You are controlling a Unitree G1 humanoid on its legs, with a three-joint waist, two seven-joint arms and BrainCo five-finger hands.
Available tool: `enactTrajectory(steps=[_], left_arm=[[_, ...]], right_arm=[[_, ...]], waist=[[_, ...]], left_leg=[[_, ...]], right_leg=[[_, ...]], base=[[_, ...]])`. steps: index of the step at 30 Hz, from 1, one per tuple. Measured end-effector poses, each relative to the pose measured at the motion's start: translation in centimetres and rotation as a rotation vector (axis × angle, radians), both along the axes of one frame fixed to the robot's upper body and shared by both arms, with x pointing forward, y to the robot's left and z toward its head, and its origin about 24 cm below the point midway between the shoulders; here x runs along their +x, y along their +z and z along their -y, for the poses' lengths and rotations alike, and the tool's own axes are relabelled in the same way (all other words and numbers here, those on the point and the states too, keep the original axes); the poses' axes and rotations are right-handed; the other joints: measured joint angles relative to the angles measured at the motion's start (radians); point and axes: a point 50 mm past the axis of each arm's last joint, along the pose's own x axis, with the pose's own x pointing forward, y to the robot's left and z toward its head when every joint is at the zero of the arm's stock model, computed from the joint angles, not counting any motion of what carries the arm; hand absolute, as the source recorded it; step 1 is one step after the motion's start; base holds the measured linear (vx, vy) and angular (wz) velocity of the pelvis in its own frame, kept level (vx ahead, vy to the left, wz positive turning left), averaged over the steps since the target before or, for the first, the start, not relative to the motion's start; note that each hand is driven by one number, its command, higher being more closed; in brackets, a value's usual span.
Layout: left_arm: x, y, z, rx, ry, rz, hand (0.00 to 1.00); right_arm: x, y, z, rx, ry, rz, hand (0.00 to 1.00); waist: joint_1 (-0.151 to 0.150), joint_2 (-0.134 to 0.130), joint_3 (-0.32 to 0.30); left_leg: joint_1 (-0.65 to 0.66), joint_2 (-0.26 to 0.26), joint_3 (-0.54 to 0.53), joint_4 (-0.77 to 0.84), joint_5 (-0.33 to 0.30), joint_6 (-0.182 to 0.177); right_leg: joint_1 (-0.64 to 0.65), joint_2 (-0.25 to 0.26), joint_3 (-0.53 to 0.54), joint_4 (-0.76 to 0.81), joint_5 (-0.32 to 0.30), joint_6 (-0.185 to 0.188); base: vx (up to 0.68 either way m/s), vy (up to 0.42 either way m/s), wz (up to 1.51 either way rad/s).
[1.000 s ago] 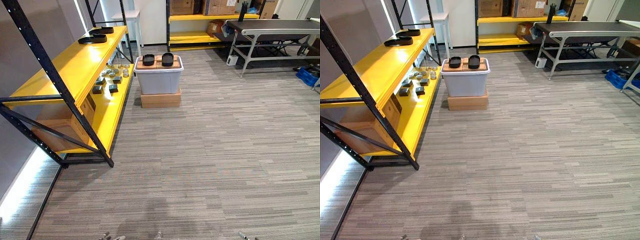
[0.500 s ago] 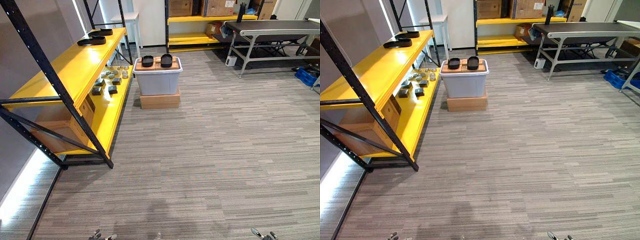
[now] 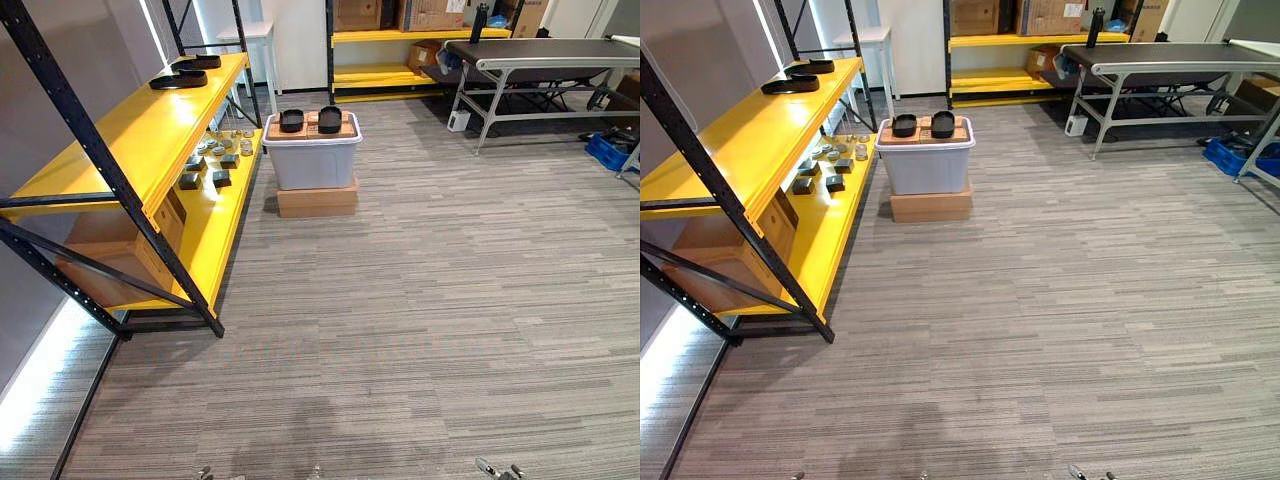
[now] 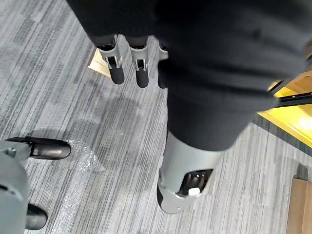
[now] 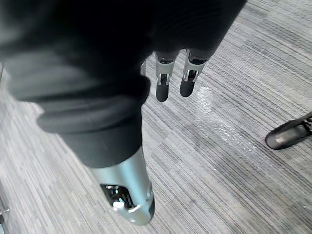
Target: Walk over and take plastic housings, then place them on the shelf
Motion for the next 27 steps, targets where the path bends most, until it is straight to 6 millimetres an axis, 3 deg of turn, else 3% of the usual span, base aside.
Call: enactTrajectory(steps=[8,10,12,13,14,16,17,20,21,22,23,25,26,27], left_arm=[[-0.3,-0.1,0.3,-0.019,0.008,-0.002,0.0],[-0.2,-0.2,0.6,-0.028,-0.002,0.0,0.0],[-0.1,-0.2,0.9,-0.034,-0.015,0.0,0.0],[0.0,-0.3,1.1,-0.04,-0.031,-0.001,0.0],[0.0,-0.3,1.3,-0.042,-0.041,-0.002,0.0],[0.0,-0.3,1.3,-0.038,-0.071,-0.011,0.0],[0.3,-0.2,1.1,-0.032,-0.086,-0.008,0.0],[1.3,0.2,0.4,-0.012,-0.101,0.01,0.0],[2.5,0.5,0.3,-0.006,-0.096,0.037,0.0],[3.5,0.8,0.0,0.003,-0.09,0.063,0.0],[3.8,0.9,0.0,0.009,-0.096,0.068,0.0],[4.2,1.0,0.0,0.01,-0.087,0.081,0.0],[4.2,0.9,0.3,-0.002,-0.06,0.089,0.0],[4.1,0.8,0.5,-0.013,-0.035,0.092,0.0]], right_arm=[[0.1,-0.3,-0.8,0.02,0.01,-0.001,0.0],[0.4,-0.3,-1.1,0.026,0.015,0.005,0.0],[1.4,-0.2,-1.4,0.033,0.024,0.027,0.0],[1.6,-0.2,-1.6,0.034,0.038,0.028,0.0],[1.7,-0.2,-1.7,0.034,0.045,0.029,0.0],[2.2,-0.2,-2.2,0.045,0.067,0.037,0.0],[1.8,-0.4,-2.5,0.055,0.065,0.027,0.0],[0.5,-1.0,-3.1,0.078,0.077,-0.018,0.0],[0.4,-1.0,-3.2,0.081,0.076,-0.022,0.0],[0.1,-1.1,-3.3,0.083,0.073,-0.027,0.0],[-0.1,-1.1,-3.3,0.083,0.069,-0.032,0.0],[-1.6,-1.4,-3.2,0.089,0.041,-0.062,0.0],[-2.0,-1.6,-3.4,0.102,0.015,-0.065,0.0],[-2.1,-1.6,-3.7,0.111,0.007,-0.061,0.0]], waist=[[0.002,-0.006,0.0],[0.005,-0.007,0.001],[0.009,-0.012,0.007],[0.009,-0.013,0.018],[0.015,-0.009,0.025],[0.019,-0.006,0.045],[0.016,-0.015,0.057],[-0.011,-0.009,0.068],[-0.02,-0.002,0.083],[-0.037,0.001,0.086],[-0.046,0.0,0.086],[-0.052,-0.003,0.084],[-0.05,-0.001,0.083],[-0.045,0.0,0.084]], left_leg=[[-0.015,0.0,0.003,-0.004,-0.001,0.001],[-0.023,0.002,0.025,-0.001,-0.013,0.018],[-0.053,0.01,0.069,0.054,-0.059,0.042],[-0.053,0.011,0.085,0.078,-0.085,0.05],[-0.049,0.014,0.098,0.083,-0.098,0.056],[-0.019,0.016,0.114,0.084,-0.122,0.07],[0.004,0.015,0.109,0.084,-0.135,0.073],[0.039,0.053,0.095,0.087,-0.17,0.049],[0.052,0.08,0.086,0.082,-0.181,0.037],[0.062,0.102,0.068,0.072,-0.188,0.023],[0.071,0.109,0.06,0.063,-0.195,0.009],[0.118,0.138,0.043,0.101,-0.229,-0.048],[0.084,0.171,0.039,0.248,-0.238,-0.067],[0.003,0.211,0.05,0.483,-0.188,-0.106]], right_leg=[[-0.005,0.002,-0.005,-0.017,0.0,0.0],[-0.013,0.004,-0.003,-0.019,-0.003,0.004],[-0.093,-0.015,0.004,0.122,-0.092,0.062],[-0.144,-0.04,0.0,0.25,-0.14,0.114],[-0.18,-0.051,-0.007,0.334,-0.148,0.123],[-0.328,-0.114,-0.07,0.652,-0.169,0.103],[-0.36,-0.136,-0.095,0.718,-0.192,0.096],[-0.453,-0.118,-0.139,0.606,-0.206,0.076],[-0.493,-0.085,-0.14,0.488,-0.174,0.046],[-0.52,-0.062,-0.14,0.343,-0.1,0.032],[-0.528,-0.055,-0.137,0.288,-0.063,0.031],[-0.519,-0.053,-0.127,0.26,0.082,-0.038],[-0.499,-0.052,-0.141,0.316,0.077,-0.071],[-0.461,-0.049,-0.148,0.333,0.028,-0.091]], base=[[-0.02,-0.027,0.01],[0.01,-0.005,-0.05],[0.05,0.027,-0.19],[0.07,0.049,-0.27],[0.05,0.076,-0.42],[0.07,0.123,-0.34],[0.18,0.124,0.0],[0.33,0.016,0.16],[0.49,-0.128,0.39],[0.51,-0.159,0.5],[0.39,-0.15,0.63],[0.56,-0.242,0.5],[0.82,-0.373,0.35],[0.7,-0.326,0.29]])
